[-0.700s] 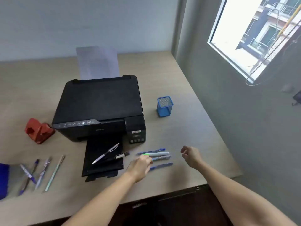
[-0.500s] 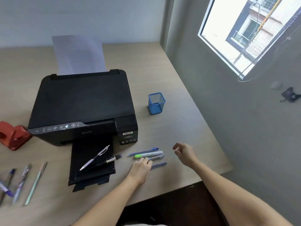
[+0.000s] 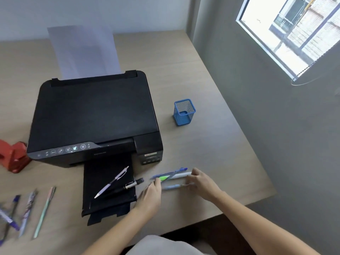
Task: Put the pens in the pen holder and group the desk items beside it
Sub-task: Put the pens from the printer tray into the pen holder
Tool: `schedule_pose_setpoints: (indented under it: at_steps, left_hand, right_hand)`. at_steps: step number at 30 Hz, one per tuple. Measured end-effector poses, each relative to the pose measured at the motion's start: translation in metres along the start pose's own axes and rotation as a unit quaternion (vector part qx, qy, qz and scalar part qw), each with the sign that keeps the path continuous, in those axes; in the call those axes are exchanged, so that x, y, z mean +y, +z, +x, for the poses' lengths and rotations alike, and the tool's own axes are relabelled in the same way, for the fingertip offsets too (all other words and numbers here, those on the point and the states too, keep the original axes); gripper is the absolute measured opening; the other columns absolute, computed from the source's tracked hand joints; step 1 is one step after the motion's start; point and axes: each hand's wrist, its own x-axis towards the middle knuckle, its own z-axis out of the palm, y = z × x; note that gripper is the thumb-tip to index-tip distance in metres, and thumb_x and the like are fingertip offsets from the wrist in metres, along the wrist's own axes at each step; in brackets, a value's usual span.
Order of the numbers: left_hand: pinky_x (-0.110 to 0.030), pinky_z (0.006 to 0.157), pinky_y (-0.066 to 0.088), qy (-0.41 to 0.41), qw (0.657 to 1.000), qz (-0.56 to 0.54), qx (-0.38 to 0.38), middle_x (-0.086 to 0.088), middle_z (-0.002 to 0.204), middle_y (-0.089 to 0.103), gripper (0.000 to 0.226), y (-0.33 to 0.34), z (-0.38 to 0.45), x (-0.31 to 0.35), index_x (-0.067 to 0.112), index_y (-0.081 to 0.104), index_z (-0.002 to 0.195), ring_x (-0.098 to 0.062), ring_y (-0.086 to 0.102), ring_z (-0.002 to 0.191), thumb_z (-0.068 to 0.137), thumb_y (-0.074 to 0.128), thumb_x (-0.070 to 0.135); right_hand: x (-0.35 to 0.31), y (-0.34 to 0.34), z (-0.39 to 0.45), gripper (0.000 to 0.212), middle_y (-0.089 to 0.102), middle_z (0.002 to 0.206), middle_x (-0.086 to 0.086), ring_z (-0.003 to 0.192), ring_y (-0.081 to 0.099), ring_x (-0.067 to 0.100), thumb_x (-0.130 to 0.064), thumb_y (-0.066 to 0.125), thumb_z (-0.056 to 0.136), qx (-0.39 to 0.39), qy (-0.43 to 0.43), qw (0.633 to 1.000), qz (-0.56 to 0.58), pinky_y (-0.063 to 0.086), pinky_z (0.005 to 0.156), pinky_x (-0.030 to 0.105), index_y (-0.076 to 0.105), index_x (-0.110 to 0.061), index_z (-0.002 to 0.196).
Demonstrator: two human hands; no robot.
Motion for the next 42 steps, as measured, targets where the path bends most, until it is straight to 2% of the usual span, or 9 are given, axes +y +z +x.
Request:
schedule_pose_setpoints:
  at_steps: [4, 8, 13, 21, 26, 30, 34, 39, 42]
  left_hand:
    - [-0.036, 0.082, 0.05, -0.033, 0.997, -0.002, 0.068, -0.009, 0.116, 0.058, 0.023, -0.007, 0.032, 0.009, 0.012, 0.045, 0.114, -0.028, 0.064, 0.104, 0.095, 0.037, 0.001]
    - [-0.042, 0.083, 0.05, -0.072, 0.997, 0.034, 0.02, -0.014, 0.122, 0.049, 0.037, -0.007, 0.051, 0.014, 0.009, 0.043, 0.12, -0.033, 0.062, 0.104, 0.088, 0.041, -0.01]
    - [-0.041, 0.084, 0.052, -0.056, 0.994, 0.092, 0.006, -0.013, 0.125, 0.048, 0.023, 0.001, 0.055, 0.014, 0.009, 0.044, 0.118, -0.031, 0.059, 0.11, 0.095, 0.048, 0.006]
    - [-0.041, 0.094, 0.047, -0.09, 0.987, 0.124, -0.05, -0.014, 0.127, 0.056, 0.038, -0.013, 0.053, 0.031, 0.007, 0.042, 0.118, -0.031, 0.045, 0.124, 0.084, 0.048, -0.009]
    - [-0.044, 0.087, 0.047, -0.09, 0.993, 0.069, -0.024, -0.015, 0.114, 0.065, 0.024, -0.046, 0.05, 0.05, 0.008, 0.046, 0.109, -0.032, 0.049, 0.118, 0.09, 0.035, -0.002]
    - [-0.042, 0.068, 0.043, -0.063, 0.992, -0.097, 0.059, -0.024, 0.1, 0.066, 0.012, -0.1, 0.069, 0.081, 0.01, 0.04, 0.091, -0.042, 0.062, 0.094, 0.1, 0.034, 0.015]
    - [-0.041, 0.071, 0.043, -0.093, 0.975, -0.161, 0.121, -0.028, 0.106, 0.063, 0.021, -0.145, 0.117, 0.116, 0.0, 0.049, 0.104, -0.043, 0.06, 0.096, 0.1, 0.035, 0.015]
    - [-0.038, 0.088, 0.051, -0.158, 0.976, -0.145, 0.045, -0.023, 0.125, 0.059, 0.03, -0.179, 0.176, 0.139, -0.004, 0.053, 0.12, -0.036, 0.06, 0.114, 0.092, 0.046, 0.002]
    - [-0.033, 0.096, 0.051, -0.174, 0.979, -0.101, -0.009, -0.016, 0.117, 0.066, 0.037, -0.187, 0.196, 0.141, -0.002, 0.053, 0.126, -0.029, 0.063, 0.117, 0.089, 0.056, 0.003]
  right_hand:
    - [0.021, 0.003, -0.009, 0.01, 0.057, 0.104, 0.007, 0.09, 0.054, 0.026, -0.019, 0.061, 0.077, 0.026, -0.071, 0.989, -0.128, 0.052, 0.072, 0.037, 0.057, -0.015, 0.085]
    - [0.028, -0.007, -0.001, 0.014, 0.06, 0.116, 0.004, 0.097, 0.057, 0.024, -0.029, 0.065, 0.08, 0.063, -0.103, 0.98, -0.161, 0.053, 0.073, 0.032, 0.057, -0.019, 0.087]
    - [0.021, -0.009, 0.019, 0.018, 0.061, 0.099, 0.001, 0.082, 0.056, 0.022, -0.024, 0.061, 0.08, 0.056, -0.157, 0.972, -0.168, 0.051, 0.066, 0.03, 0.05, -0.019, 0.094]
    - [0.025, 0.003, 0.015, 0.02, 0.057, 0.078, 0.001, 0.065, 0.052, 0.021, -0.014, 0.042, 0.076, 0.04, -0.172, 0.956, -0.235, 0.045, 0.054, 0.03, 0.056, -0.015, 0.09]
    - [0.052, -0.014, 0.018, 0.012, 0.056, 0.071, 0.0, 0.061, 0.05, 0.02, -0.015, 0.042, 0.067, 0.016, -0.129, 0.965, -0.229, 0.042, 0.048, 0.028, 0.044, -0.019, 0.078]
    - [0.087, -0.063, 0.024, 0.014, 0.05, 0.07, 0.006, 0.062, 0.043, 0.022, -0.019, 0.032, 0.091, 0.076, -0.015, 0.996, -0.046, 0.039, 0.055, 0.033, 0.035, -0.018, 0.078]
    - [0.085, -0.138, 0.06, 0.023, 0.037, 0.059, 0.001, 0.051, 0.034, 0.021, -0.021, 0.028, 0.1, 0.122, 0.059, 0.988, 0.069, 0.02, 0.044, 0.03, 0.028, -0.012, 0.078]
    - [0.052, -0.197, 0.126, 0.01, 0.046, 0.067, 0.011, 0.053, 0.041, 0.028, -0.005, 0.033, 0.093, 0.058, 0.091, 0.994, 0.009, 0.03, 0.047, 0.033, 0.038, -0.007, 0.084]
    - [0.038, -0.212, 0.154, 0.014, 0.054, 0.085, 0.022, 0.068, 0.043, 0.033, 0.0, 0.035, 0.088, 0.011, 0.093, 0.995, -0.023, 0.035, 0.06, 0.035, 0.048, 0.0, 0.085]
